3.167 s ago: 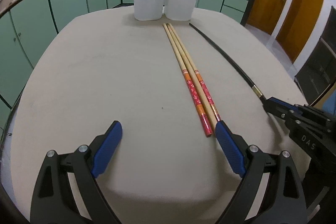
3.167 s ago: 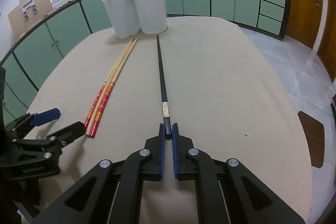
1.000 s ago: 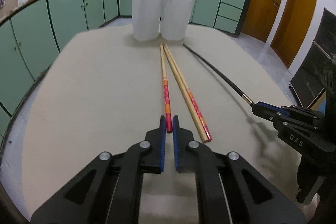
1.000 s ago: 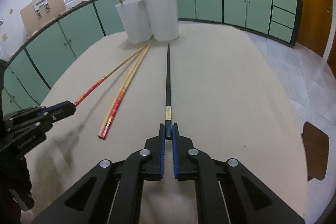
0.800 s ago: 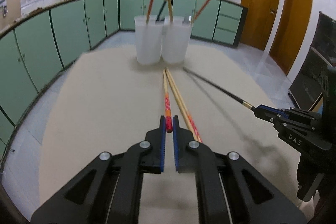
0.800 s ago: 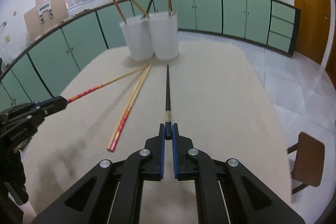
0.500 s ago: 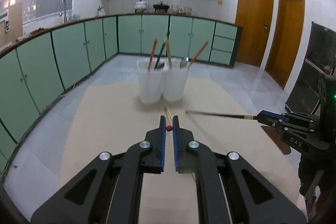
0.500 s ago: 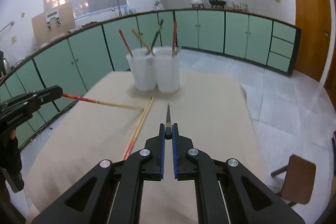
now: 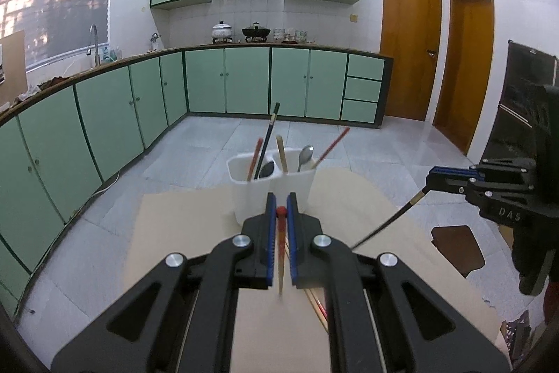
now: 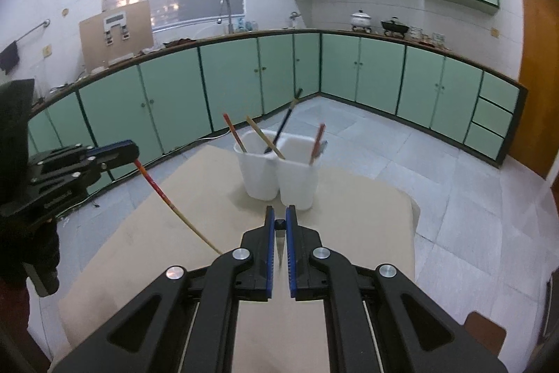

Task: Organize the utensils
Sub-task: 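Lift both chopsticks into the white holder and open both tools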

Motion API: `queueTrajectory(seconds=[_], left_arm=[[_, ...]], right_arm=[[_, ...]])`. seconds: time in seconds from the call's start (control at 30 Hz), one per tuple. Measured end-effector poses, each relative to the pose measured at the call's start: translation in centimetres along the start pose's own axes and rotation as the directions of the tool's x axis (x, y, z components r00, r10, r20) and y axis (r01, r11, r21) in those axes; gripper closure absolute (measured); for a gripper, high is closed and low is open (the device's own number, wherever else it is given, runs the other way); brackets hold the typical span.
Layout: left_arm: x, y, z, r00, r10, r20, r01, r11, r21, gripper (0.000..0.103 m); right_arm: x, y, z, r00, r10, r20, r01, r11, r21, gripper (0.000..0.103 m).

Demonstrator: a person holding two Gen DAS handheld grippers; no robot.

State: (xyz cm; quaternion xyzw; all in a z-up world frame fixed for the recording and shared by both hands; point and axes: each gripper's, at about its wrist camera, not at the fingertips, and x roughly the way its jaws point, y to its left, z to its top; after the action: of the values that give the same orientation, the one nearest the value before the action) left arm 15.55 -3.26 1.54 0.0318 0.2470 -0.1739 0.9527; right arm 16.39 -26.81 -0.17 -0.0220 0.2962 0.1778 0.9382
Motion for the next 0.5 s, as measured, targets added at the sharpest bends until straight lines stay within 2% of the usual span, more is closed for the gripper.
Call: queueTrajectory(seconds=[0.13,0.27,0.5], left_arm=[[0.0,1.0,1.7,1.000,0.002,0.015,-0.002,1.000,0.005,0.098],[-1.1,1.8,4.4,0.997,0.027,0.067,-0.029,0.999,0.024,0.098],[-0.9,2.8,9.9,0.989,0.038,0.143,-0.042,0.999,0.029,0.098]], right_arm=[[0.0,-0.3,2.5,1.000,0.026,0.004,-0.026,1.000,-0.014,0.097],[-0.5,-0.7,5.3,0.997,0.070,0.028,-0.069,0.997,-0.015,0.097],[-1.1,-1.3,12.1,0.987,0.109,0.119,-0.107,0.994,-0.021,0.097]])
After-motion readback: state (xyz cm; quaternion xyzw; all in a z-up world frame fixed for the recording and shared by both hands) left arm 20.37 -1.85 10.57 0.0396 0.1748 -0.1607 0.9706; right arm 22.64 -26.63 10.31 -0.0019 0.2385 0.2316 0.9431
